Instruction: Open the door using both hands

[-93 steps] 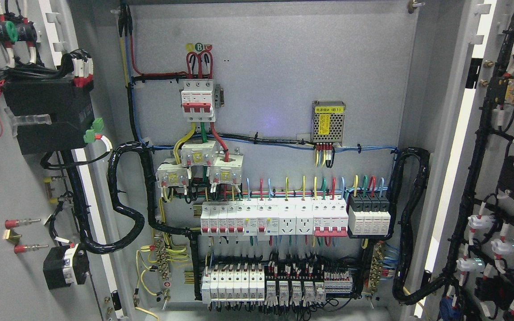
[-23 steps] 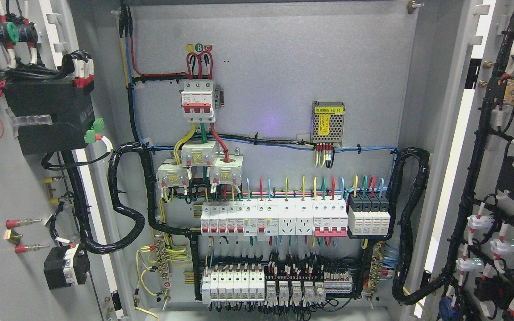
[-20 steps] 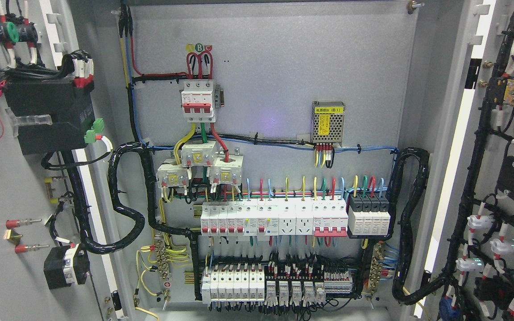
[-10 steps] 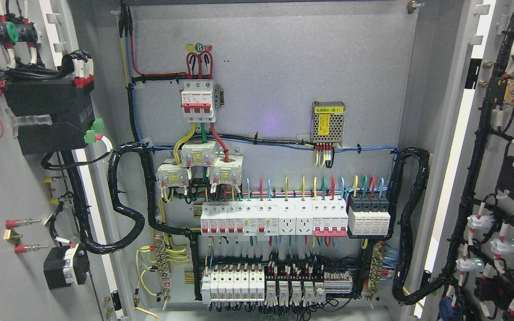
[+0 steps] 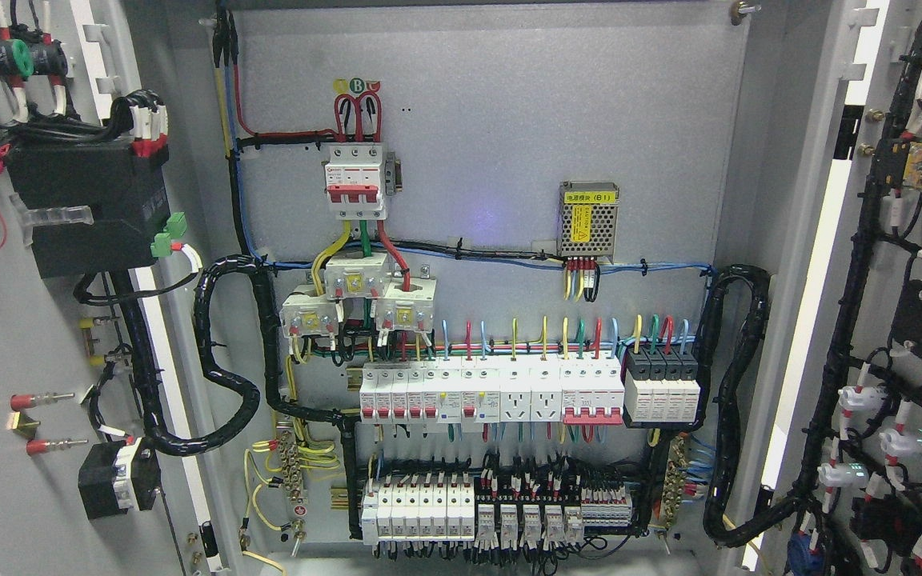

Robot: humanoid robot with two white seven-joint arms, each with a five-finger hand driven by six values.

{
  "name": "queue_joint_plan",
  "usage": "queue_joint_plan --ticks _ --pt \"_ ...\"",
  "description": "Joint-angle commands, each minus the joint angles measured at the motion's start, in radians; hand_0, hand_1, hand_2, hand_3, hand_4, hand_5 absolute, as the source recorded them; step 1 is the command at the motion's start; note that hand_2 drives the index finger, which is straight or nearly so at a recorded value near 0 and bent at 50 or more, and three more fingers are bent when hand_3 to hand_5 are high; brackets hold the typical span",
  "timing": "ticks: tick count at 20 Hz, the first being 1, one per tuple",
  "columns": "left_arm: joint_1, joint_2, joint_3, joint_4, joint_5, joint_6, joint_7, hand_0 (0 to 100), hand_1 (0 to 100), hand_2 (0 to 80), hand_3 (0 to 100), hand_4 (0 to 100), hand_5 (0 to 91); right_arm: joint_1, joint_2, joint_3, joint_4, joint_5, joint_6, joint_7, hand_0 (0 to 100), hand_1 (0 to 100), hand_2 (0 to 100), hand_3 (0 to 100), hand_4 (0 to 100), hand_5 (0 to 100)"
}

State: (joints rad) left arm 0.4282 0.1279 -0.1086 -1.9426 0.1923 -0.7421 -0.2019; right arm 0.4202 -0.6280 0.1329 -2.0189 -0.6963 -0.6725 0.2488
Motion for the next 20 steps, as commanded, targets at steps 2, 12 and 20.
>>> queue_joint_plan --ticks 2,12,20 --pt "-0.008 0.001 0.082 -0.001 0.032 -0.013 0.001 0 0 0.0 0 3 0.0 0.022 -0.045 -0.001 0.02 -0.005 -0.001 0.006 0 0 0 0 0 0" --pt "-0.006 0.004 0.155 0.005 0.092 -0.094 0.001 0 0 0.0 0 3 0.0 0.015 -0.075 -0.012 0.06 -0.075 0.001 0.012 0 0 0 0 0 0" --pt "-0.002 0.013 0.219 0.007 0.147 -0.111 -0.002 0 0 0.0 0 3 0.0 0.011 -0.087 -0.016 0.077 -0.077 -0.013 0.014 0 0 0 0 0 0"
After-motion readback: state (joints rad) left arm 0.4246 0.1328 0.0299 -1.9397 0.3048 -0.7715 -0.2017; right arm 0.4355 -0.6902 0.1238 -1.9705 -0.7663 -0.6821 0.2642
